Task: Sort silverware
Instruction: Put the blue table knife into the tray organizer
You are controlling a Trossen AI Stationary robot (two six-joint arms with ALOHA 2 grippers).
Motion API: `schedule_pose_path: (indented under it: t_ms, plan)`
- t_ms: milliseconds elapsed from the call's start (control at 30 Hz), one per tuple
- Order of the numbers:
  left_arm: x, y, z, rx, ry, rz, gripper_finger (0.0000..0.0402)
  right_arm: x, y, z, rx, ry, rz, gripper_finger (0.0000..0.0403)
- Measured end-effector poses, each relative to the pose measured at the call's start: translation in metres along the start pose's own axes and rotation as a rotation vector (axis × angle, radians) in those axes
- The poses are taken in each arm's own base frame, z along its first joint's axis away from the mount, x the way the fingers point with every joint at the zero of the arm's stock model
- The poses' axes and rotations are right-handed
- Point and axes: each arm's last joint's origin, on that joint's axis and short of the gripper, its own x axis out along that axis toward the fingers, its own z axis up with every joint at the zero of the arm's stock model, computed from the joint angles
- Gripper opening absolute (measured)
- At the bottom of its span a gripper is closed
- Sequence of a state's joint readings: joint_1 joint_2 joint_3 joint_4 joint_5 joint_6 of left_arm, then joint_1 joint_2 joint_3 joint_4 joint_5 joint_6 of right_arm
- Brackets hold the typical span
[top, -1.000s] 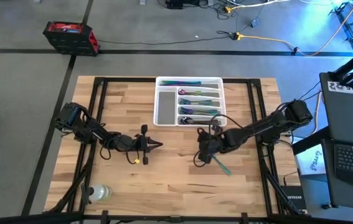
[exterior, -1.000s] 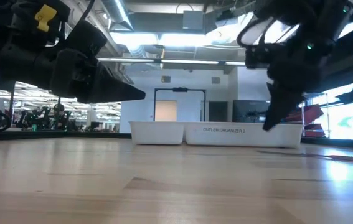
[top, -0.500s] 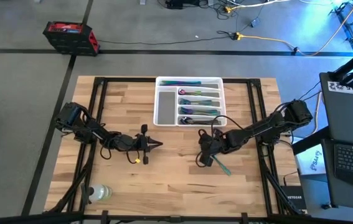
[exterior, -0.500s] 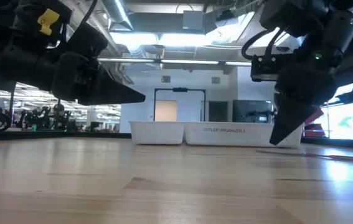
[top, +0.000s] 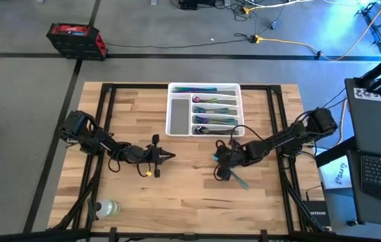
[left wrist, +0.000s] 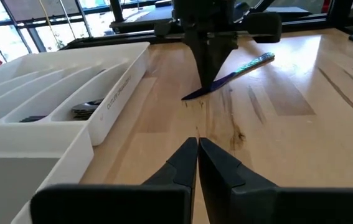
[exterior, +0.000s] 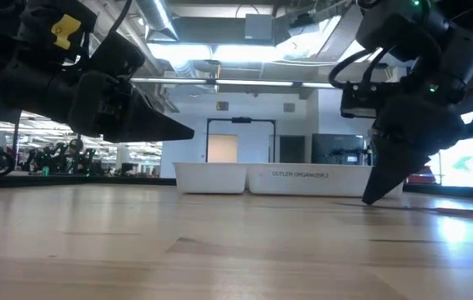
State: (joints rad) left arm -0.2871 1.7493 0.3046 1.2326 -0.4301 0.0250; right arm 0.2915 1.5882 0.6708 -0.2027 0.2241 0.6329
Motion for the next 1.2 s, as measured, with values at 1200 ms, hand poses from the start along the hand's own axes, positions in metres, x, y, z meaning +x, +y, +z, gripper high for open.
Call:
schedule_pose_path:
  t_ms: [1200]
  plan:
    - [-0.001,-0.001,-0.007,-0.036,0.072,-0.01,0.0,0.013,0.004,0.021,-0.118,0.006,-0.087,0.0]
